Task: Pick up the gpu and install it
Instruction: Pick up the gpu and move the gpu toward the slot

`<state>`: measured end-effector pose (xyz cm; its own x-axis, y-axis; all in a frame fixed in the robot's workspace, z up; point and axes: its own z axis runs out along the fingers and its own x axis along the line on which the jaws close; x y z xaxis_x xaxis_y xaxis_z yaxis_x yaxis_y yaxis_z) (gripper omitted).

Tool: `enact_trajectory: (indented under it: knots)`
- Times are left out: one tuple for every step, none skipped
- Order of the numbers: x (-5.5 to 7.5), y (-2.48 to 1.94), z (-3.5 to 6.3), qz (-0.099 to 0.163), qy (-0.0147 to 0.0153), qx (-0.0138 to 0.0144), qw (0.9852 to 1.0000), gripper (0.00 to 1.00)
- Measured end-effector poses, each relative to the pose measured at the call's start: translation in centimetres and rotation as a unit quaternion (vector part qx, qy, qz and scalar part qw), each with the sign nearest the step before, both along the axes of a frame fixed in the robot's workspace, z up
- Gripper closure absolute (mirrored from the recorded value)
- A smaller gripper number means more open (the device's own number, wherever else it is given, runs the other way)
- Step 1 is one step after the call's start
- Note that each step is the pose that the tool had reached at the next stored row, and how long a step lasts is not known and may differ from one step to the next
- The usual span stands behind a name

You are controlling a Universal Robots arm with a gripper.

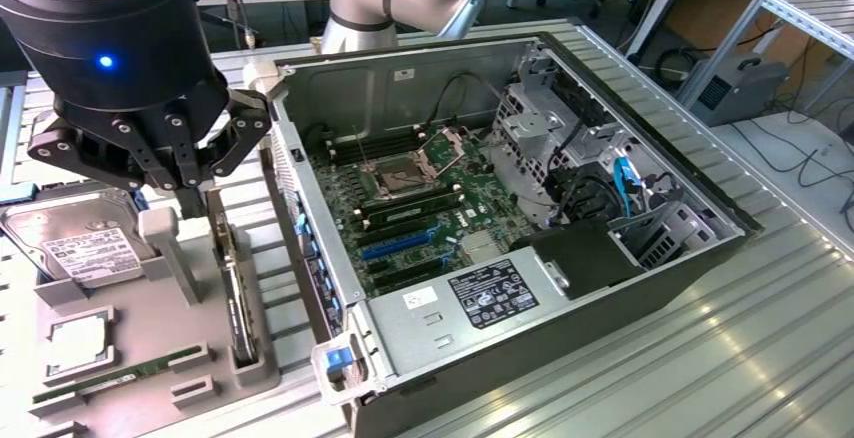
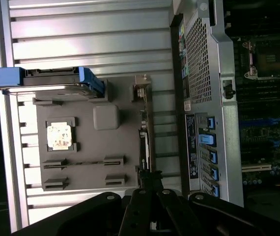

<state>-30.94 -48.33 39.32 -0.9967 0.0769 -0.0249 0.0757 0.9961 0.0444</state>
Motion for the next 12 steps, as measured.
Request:
enact_trajectory:
  knots:
    - [0.0, 0.0, 0.0, 0.0, 0.0, 0.0, 1.0, 0.89]
    - [0.0, 0.0, 0.0, 0.0, 0.0, 0.0, 1.0, 0.89]
    - [0.0, 0.0, 0.0, 0.0, 0.0, 0.0, 1.0, 0.89]
    - [0.0, 0.0, 0.0, 0.0, 0.0, 0.0, 1.0, 0.89]
    - [0.0, 0.0, 0.0, 0.0, 0.0, 0.0, 1.0, 0.89]
    - [0.0, 0.0, 0.0, 0.0, 0.0, 0.0, 1.0, 0.89]
    - [0.0, 0.0, 0.0, 0.0, 0.0, 0.0, 1.0, 0.89]
    - [0.0, 0.0, 0.0, 0.0, 0.0, 0.0, 1.0, 0.89]
    - [0.0, 0.0, 0.0, 0.0, 0.0, 0.0, 1.0, 0.83]
    - [0.0, 0.0, 0.0, 0.0, 0.0, 0.0, 1.0, 0.76]
    - [0.0, 0.0, 0.0, 0.0, 0.0, 0.0, 1.0, 0.64]
    - [0.0, 0.0, 0.0, 0.0, 0.0, 0.0, 1.0, 0.58]
